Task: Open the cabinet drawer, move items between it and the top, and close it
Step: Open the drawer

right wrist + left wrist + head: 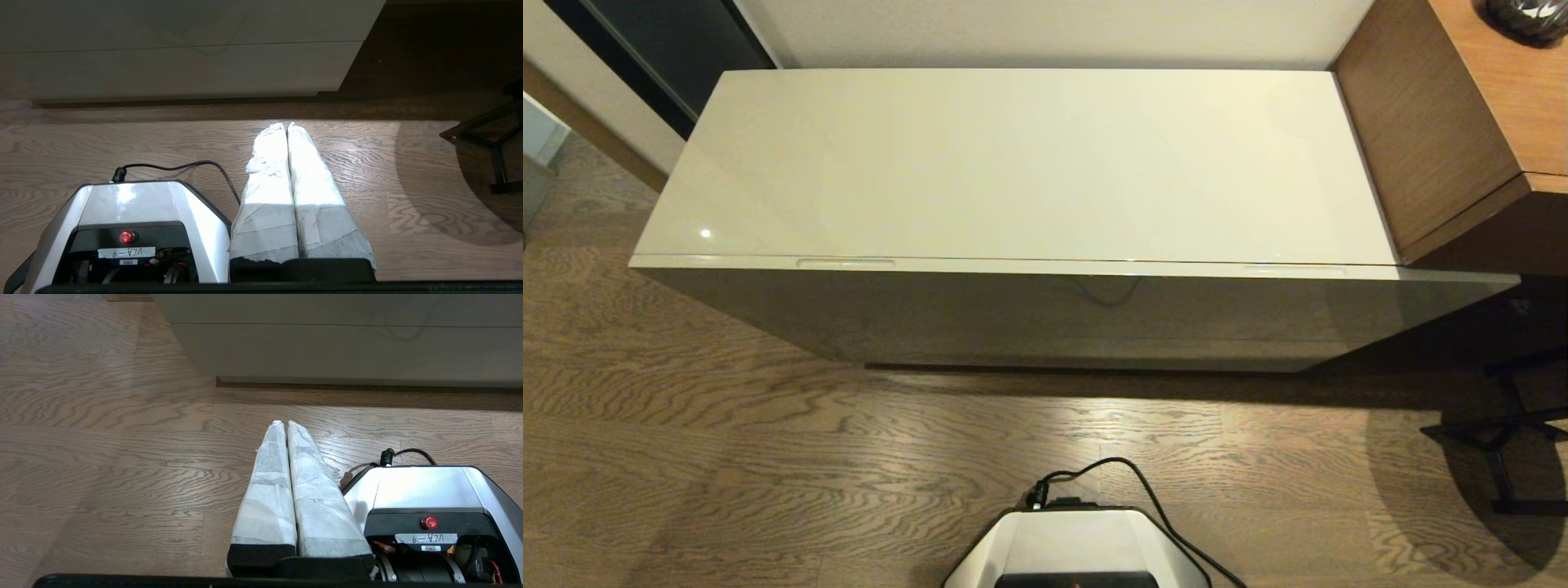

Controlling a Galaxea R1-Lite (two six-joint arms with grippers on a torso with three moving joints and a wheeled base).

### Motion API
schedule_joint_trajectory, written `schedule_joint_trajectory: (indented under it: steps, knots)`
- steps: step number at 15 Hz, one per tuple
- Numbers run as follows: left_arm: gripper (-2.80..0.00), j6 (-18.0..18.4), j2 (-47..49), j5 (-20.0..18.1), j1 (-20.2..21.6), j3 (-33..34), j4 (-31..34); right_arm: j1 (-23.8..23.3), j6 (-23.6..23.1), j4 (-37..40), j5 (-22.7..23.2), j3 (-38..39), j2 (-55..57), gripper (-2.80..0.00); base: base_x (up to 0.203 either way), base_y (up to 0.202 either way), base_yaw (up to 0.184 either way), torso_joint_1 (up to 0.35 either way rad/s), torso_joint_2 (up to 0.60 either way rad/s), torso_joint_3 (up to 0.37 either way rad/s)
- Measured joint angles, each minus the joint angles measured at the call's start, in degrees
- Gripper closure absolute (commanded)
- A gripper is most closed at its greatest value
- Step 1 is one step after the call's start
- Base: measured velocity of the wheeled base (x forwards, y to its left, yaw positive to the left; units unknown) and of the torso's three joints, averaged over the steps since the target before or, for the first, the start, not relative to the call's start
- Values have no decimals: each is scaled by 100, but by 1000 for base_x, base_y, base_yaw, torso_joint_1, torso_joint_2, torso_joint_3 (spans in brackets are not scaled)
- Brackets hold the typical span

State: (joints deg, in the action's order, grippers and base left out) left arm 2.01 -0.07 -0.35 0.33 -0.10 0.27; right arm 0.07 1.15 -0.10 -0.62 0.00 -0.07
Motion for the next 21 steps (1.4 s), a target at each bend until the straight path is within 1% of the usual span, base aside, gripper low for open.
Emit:
schedule_joint_trajectory:
  steps: [10,12,15,18,20,21]
  knots:
    - [0,-1,0,0,0,0,0,0,-3,5,20,0,2,0,0,0,0,0,0,0]
    - [0,-1,0,0,0,0,-2,0,-327,-17,72,0,2,0,0,0,0,0,0,0]
    - [0,0,0,2,0,0,0,0,-419,65,80,-16,2,0,0,0,0,0,0,0]
    - [0,-3,0,0,0,0,-2,0,-326,-8,27,-10,0,0,0,0,0,0,0,0]
    - [0,-1,0,0,0,0,0,0,0,-68,-36,-2,2,0,0,0,0,0,0,0]
    - [0,-1,0,2,0,0,0,0,52,-116,-75,-8,2,0,0,0,0,0,0,0]
